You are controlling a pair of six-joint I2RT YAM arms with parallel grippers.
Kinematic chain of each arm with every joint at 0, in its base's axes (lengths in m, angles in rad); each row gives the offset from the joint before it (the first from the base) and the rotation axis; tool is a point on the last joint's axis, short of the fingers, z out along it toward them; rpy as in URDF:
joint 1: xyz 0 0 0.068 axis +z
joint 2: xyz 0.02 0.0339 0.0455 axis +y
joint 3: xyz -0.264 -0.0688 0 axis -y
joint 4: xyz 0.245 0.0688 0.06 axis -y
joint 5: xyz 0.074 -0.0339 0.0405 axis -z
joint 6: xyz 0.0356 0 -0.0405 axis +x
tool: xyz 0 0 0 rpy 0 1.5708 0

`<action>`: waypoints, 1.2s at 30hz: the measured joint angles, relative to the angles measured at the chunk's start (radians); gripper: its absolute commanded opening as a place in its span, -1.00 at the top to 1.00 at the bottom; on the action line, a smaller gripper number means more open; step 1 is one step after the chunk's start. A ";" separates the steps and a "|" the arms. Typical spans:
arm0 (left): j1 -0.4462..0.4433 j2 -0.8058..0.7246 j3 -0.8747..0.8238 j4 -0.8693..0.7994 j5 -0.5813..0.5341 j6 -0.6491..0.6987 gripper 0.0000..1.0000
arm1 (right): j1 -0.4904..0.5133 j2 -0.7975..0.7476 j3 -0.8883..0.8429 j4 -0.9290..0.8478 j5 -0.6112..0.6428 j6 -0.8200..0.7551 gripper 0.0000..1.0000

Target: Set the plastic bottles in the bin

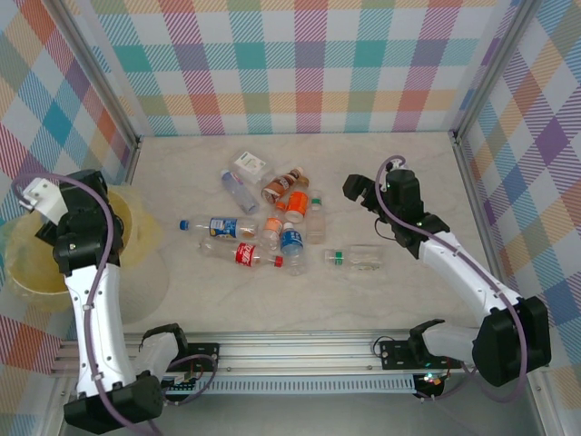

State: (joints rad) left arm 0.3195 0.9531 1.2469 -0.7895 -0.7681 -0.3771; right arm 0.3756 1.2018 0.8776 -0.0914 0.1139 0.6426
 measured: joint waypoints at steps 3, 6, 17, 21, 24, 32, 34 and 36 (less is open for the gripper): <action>0.082 0.050 0.000 -0.044 0.036 -0.064 -0.30 | 0.000 0.003 0.000 0.000 -0.002 -0.004 -0.99; 0.113 0.085 0.000 -0.082 0.066 -0.117 -0.45 | 0.000 0.003 0.003 -0.001 -0.003 -0.019 -0.99; 0.122 0.086 0.052 -0.169 0.137 -0.175 -0.91 | 0.000 0.009 0.023 -0.051 -0.016 -0.071 -0.99; 0.114 0.081 0.071 -0.182 0.215 -0.175 -1.00 | 0.000 0.021 0.023 -0.109 -0.021 -0.071 -0.99; 0.058 0.068 0.083 -0.191 0.263 -0.177 -1.00 | 0.000 0.021 0.023 -0.191 -0.016 -0.061 -0.99; -0.199 0.059 0.219 -0.238 0.340 -0.177 -1.00 | -0.002 -0.059 0.019 -0.428 0.013 0.058 -0.99; -0.254 0.060 0.245 -0.234 0.367 -0.177 -1.00 | -0.003 -0.078 0.019 -0.480 0.014 0.113 -0.99; -0.316 0.065 0.254 -0.229 0.407 -0.177 -1.00 | -0.003 -0.087 0.019 -0.529 0.009 0.181 -0.99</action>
State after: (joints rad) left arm 0.0032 1.0183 1.5009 -1.0180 -0.3611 -0.5541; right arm 0.3725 1.1152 0.8967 -0.6201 0.1230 0.8238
